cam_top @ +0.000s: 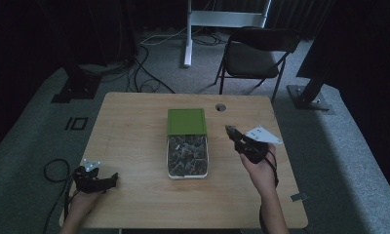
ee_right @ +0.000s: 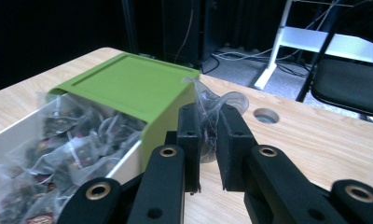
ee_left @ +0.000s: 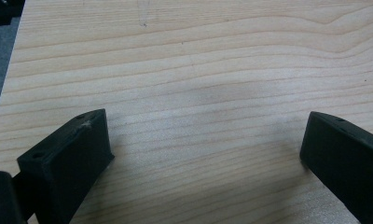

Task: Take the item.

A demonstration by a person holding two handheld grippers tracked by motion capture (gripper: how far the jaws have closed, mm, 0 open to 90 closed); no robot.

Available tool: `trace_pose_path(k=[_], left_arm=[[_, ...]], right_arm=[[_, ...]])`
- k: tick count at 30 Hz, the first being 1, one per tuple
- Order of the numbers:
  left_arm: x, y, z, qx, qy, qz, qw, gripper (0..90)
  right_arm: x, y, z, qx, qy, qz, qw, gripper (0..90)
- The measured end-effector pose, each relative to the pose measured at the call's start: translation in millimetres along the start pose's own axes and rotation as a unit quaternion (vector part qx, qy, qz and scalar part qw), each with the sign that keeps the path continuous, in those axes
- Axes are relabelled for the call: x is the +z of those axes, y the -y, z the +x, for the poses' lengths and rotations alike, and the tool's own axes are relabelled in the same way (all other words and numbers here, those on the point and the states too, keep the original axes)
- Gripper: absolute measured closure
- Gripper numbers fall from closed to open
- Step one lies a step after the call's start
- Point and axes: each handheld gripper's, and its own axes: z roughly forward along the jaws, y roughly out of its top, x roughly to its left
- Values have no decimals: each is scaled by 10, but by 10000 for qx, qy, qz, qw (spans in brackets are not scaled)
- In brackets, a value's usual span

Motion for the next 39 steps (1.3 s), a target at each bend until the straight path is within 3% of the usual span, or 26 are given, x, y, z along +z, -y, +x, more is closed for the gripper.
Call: trace_pose_path(k=[9,18,30,39], left_arm=[[0,0,1,9,-2,-1,10000,23],[0,0,1,11,-3,0,10000,23],[-1,0,1,11,0,9,10000,23],[-1,0,1,10,1,8,10000,23]], right_arm=[[-42,-23,-237,12,415,-51,9991,809],[-77,-46,-491,169,647,-124,9977,809],[-25,-84,-850,462,1017,-137,9936,809],[89,-82,-1083,598,1299,28,9897,809]])
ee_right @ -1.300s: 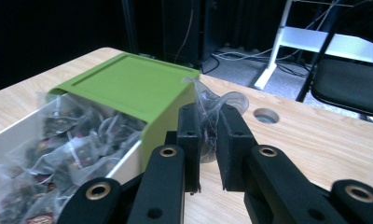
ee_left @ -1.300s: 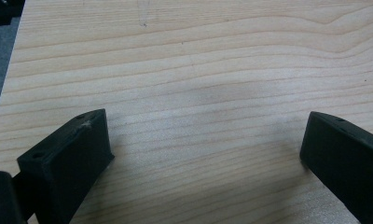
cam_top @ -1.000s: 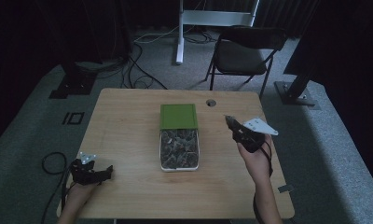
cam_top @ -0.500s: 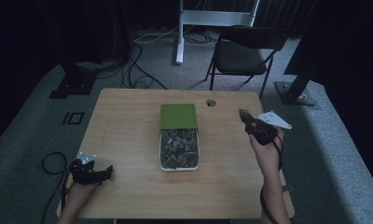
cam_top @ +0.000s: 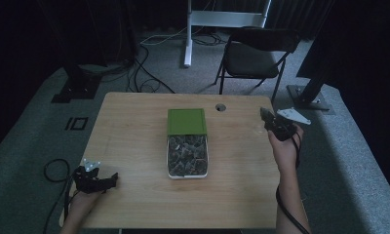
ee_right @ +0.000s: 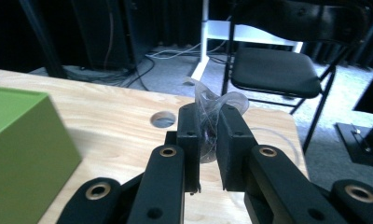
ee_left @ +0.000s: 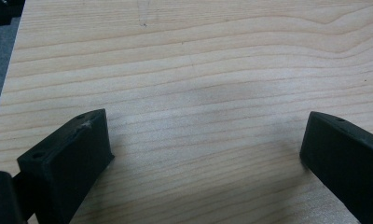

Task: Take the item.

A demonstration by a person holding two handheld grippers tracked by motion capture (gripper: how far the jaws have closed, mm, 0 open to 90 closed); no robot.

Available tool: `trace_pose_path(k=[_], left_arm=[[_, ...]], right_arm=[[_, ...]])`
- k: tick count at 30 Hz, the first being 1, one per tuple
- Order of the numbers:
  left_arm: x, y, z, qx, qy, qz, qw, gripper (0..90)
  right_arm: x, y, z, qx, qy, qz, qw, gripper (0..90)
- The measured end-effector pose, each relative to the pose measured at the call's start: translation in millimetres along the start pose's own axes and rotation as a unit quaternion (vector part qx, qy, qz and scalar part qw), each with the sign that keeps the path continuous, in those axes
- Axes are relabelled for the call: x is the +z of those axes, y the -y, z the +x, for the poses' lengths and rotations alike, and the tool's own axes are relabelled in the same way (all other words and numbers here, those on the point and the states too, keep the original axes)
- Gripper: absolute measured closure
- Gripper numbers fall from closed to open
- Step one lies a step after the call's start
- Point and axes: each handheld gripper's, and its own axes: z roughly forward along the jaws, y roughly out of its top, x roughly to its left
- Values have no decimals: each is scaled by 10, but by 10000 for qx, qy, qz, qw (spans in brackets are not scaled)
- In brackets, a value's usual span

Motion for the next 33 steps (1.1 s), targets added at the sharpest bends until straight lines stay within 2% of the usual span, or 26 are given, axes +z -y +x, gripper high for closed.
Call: trace_pose_path(k=[5,16,21,33], left_arm=[[0,0,0,0,-1,-1,10000,22],[0,0,0,-1,0,0,10000,23],[1,1,-2,-15,1,-8,10000,22],[1,1,-3,-16,1,-9,10000,22]], right_arm=[[79,-37,-87,79,83,28,9999,809],[281,-85,-227,180,353,309,9987,809],[393,-54,-282,382,426,370,9977,809],[638,59,-373,569,602,639,9945,808]])
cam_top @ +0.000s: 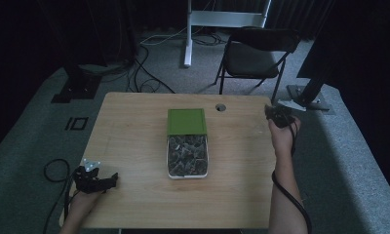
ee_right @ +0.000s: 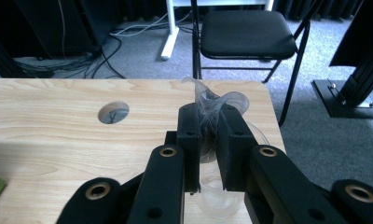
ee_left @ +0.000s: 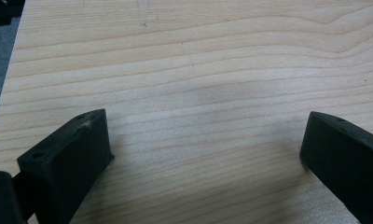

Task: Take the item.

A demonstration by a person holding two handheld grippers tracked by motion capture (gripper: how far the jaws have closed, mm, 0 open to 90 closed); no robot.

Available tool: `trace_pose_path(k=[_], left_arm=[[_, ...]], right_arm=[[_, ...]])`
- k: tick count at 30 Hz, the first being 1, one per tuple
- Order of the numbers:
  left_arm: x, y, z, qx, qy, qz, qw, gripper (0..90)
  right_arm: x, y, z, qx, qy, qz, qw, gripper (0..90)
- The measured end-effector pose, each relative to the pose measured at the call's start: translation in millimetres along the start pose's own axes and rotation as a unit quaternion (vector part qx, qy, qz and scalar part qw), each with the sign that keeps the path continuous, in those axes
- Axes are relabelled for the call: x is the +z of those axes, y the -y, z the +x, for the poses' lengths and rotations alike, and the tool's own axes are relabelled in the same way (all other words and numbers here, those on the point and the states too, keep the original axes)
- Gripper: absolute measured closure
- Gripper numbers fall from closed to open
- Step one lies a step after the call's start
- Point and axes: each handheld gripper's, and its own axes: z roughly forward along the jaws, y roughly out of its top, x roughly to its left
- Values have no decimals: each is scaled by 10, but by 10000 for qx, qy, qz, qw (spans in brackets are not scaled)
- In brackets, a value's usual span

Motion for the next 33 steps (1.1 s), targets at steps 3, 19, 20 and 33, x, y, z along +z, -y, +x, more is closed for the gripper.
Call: trace_pose_path(k=[3,19,20,33], left_arm=[[0,0,0,0,0,0,10000,22],[0,0,0,1,-1,1,10000,23],[0,0,0,1,0,0,10000,22],[0,0,0,1,0,0,10000,23]], right_arm=[[67,44,-11,99,-35,63,9999,808],[226,96,-90,277,126,429,9986,798],[230,102,-99,325,100,449,9984,795],[133,56,-71,380,-147,344,9986,688]])
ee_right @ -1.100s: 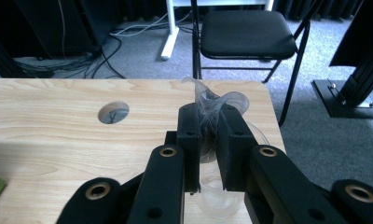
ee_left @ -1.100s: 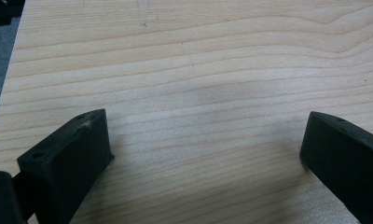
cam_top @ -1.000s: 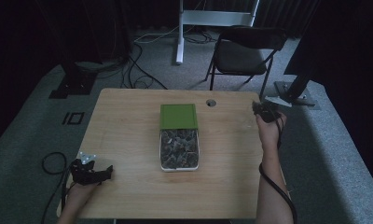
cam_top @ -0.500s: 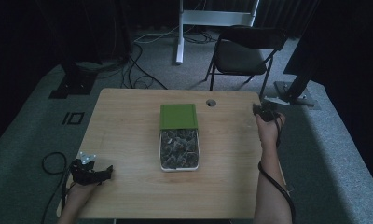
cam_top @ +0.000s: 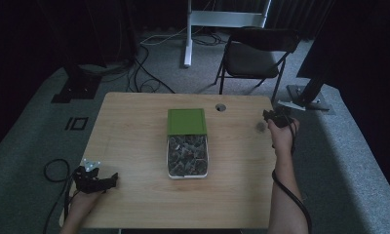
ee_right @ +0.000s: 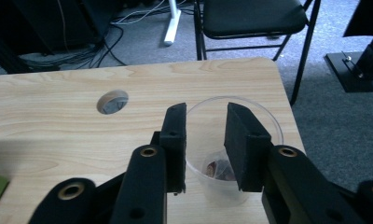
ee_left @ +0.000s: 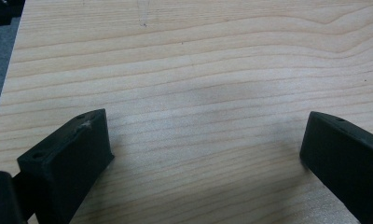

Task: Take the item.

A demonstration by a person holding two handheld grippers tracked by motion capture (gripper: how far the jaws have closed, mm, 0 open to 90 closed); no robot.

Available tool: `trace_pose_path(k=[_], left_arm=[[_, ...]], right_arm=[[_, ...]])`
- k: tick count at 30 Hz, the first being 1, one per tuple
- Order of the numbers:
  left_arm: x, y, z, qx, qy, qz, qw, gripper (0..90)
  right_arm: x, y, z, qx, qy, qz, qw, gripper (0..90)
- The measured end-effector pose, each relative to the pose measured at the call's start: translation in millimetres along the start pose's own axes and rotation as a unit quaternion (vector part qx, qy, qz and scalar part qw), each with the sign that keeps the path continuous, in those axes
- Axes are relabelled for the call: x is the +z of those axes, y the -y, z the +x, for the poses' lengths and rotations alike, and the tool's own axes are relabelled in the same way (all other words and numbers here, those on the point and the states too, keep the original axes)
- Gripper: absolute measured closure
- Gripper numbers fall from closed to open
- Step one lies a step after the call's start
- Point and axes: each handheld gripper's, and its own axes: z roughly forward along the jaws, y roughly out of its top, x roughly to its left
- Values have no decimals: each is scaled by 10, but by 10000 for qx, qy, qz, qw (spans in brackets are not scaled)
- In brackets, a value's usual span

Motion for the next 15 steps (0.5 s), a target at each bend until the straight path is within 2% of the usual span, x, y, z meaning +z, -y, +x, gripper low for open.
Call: trace_pose_path(k=[4,15], left_arm=[[0,0,0,0,0,0,10000,23],[0,0,0,-1,0,0,10000,23]], right_arm=[[-59,-1,29,-85,-80,-49,9999,666],[-179,94,51,-104,-265,-132,9995,636]])
